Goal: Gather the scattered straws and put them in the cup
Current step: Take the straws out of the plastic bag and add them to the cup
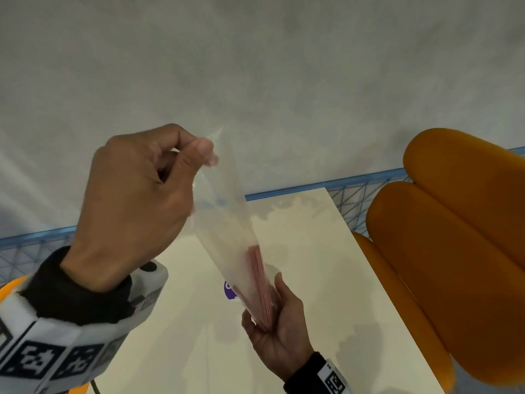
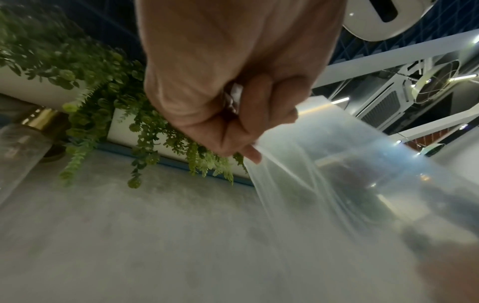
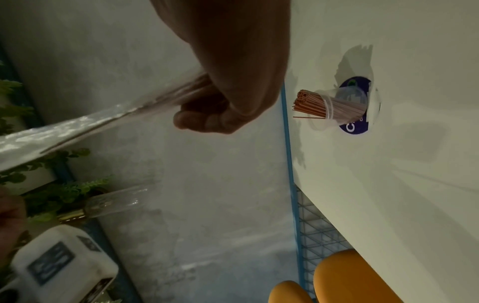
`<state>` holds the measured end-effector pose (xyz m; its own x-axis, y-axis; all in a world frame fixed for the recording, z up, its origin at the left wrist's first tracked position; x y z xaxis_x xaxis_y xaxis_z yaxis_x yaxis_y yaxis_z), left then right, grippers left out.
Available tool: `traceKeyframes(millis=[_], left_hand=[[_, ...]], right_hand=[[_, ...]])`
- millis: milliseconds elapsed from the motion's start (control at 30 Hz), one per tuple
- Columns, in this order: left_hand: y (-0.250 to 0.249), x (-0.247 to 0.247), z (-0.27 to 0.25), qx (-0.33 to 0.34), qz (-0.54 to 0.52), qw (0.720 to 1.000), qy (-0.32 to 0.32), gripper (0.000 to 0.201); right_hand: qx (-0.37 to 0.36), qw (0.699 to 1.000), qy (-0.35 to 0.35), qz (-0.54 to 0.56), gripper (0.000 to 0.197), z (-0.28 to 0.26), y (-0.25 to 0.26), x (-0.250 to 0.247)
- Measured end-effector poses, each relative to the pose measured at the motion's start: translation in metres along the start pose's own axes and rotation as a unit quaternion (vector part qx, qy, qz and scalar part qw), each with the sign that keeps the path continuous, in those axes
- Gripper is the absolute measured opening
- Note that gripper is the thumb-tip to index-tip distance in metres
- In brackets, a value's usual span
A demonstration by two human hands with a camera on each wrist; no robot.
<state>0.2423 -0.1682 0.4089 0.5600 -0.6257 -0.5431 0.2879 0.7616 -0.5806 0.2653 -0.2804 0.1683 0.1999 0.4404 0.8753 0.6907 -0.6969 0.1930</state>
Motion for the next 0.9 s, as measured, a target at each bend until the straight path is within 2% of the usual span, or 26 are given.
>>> traceKeyframes(millis=[233,533,667,767,900], left_hand=[[0.004,-0.008,-0.005,-0.004,0.032,0.999,0.008,0.031],[0.005,-0.017,0.010,0.012,0.052,0.998,0.013,0.036],[0.016,-0.030,0.017,0.008,0.026,0.999,0.018,0.035],[0.040,-0.047,0.020,-0.028,0.006,1.000,-0.005,0.038],[0.102,-0.063,0.000,-0.122,0.005,0.989,-0.079,0.046]], right_hand=[[0.021,0.987,-0.100,-0.123,0.036,0.003,-0.004,-0.015],[-0.041,0.973,-0.043,-0.222,0.038,0.004,0.004,-0.014],[-0.075,0.952,-0.044,-0.292,0.046,0.003,0.010,-0.014],[-0.103,0.922,-0.046,-0.371,0.055,0.005,0.015,-0.023],[-0.105,0.889,-0.071,-0.441,0.053,-0.001,0.029,-0.056]])
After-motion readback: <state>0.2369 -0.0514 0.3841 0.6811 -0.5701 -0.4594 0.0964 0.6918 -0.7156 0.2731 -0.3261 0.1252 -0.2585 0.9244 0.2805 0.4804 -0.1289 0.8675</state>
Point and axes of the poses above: each hand's wrist, its own z-axis towards the middle knuckle, its own x-axis out of the palm, y = z × x, the point moved 1 cm from there along z, towards the middle knuckle, and after that the axes turned 2 degrees about -z, right-handed, at the moved point
